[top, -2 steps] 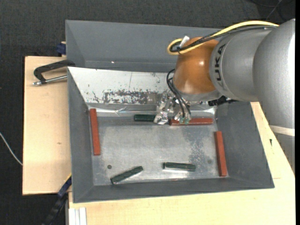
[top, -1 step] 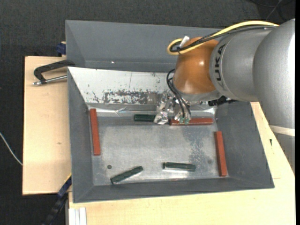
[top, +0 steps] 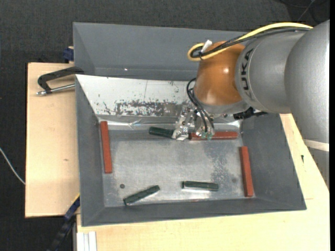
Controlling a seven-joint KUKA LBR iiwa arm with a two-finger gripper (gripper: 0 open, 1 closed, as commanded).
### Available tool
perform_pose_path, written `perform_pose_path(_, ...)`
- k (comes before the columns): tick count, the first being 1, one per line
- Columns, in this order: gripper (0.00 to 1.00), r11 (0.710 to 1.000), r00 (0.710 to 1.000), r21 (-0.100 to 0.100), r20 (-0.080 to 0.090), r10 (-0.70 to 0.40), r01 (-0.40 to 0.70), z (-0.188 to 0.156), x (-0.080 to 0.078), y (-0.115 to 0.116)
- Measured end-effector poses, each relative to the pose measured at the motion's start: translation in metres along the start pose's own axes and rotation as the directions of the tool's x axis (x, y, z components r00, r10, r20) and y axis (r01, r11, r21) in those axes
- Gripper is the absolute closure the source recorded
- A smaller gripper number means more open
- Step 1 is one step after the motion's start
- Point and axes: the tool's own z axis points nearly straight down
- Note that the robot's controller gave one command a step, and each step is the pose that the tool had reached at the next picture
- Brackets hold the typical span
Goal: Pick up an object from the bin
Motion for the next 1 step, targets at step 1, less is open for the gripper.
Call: perform_pose_path(1, 1.00, 0.999, 0.998, 0.008, -0.044, 0.034, -0.034, -0.0441, 0.0406, -0.0034)
